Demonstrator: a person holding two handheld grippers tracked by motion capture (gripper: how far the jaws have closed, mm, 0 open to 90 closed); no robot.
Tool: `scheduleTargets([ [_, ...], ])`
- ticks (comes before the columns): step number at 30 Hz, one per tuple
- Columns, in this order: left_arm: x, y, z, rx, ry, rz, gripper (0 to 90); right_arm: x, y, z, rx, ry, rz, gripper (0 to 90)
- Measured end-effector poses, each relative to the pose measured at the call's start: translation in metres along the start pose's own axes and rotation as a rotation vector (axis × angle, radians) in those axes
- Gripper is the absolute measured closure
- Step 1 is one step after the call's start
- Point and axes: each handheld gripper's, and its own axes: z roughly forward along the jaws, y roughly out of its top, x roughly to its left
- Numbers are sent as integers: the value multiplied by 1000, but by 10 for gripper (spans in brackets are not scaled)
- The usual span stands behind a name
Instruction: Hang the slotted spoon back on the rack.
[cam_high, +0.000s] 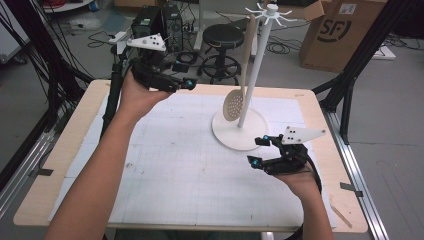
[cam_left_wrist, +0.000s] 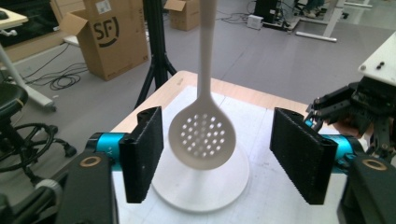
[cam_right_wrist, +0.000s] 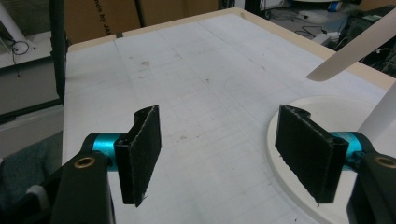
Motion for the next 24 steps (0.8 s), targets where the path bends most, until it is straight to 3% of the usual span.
scheduleTargets([
  [15, -11, -63, -36, -25, 20, -25, 238, 2, 2, 0, 4, -4, -5, 304],
  [24, -12, -100, -42, -28, 17, -37, 212, 2, 5, 2, 3, -12, -14, 304],
])
